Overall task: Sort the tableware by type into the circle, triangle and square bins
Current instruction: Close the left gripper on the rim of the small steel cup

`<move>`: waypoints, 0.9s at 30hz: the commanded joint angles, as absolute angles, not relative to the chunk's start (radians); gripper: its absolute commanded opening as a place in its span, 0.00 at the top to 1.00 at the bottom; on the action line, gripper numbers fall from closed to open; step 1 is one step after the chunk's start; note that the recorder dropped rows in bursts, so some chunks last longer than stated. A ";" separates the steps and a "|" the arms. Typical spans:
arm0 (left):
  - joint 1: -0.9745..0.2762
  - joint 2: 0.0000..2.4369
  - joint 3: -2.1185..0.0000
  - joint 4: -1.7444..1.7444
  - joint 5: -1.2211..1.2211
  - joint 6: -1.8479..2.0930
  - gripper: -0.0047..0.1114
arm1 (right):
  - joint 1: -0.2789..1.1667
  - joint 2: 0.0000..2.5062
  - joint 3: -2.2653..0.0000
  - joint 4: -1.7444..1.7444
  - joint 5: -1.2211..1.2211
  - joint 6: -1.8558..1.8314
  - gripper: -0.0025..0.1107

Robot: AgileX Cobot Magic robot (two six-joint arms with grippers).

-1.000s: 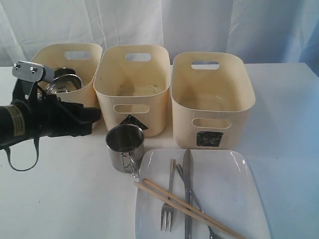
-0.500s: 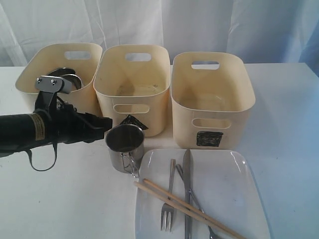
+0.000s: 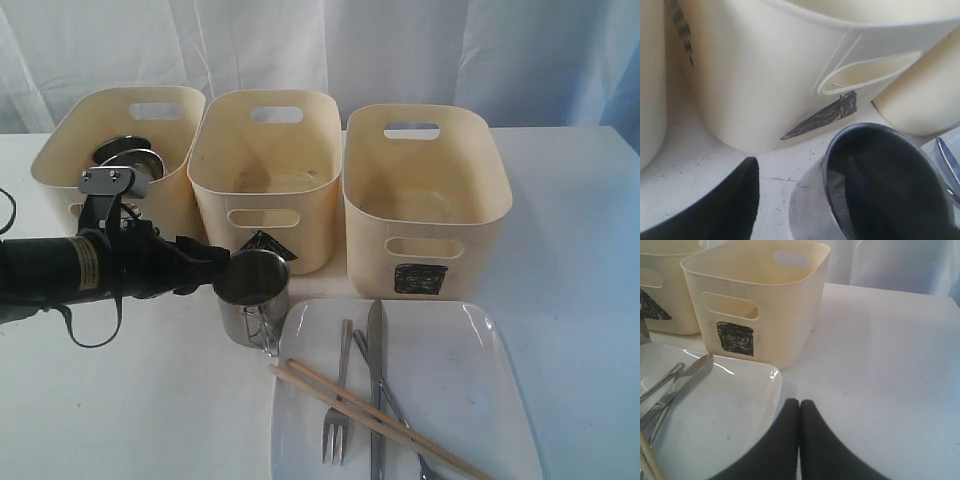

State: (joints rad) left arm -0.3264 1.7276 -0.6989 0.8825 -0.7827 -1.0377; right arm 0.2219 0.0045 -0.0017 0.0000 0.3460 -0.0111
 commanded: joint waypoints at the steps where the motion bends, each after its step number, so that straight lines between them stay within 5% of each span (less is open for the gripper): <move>1: -0.334 1.723 -0.702 0.898 -0.785 -1.086 0.47 | 0.218 0.000 0.000 0.000 0.342 -0.006 0.98; 27: -0.432 1.730 -0.735 0.901 -0.551 -1.155 0.47 | 0.218 0.000 0.000 0.000 0.342 -0.006 0.98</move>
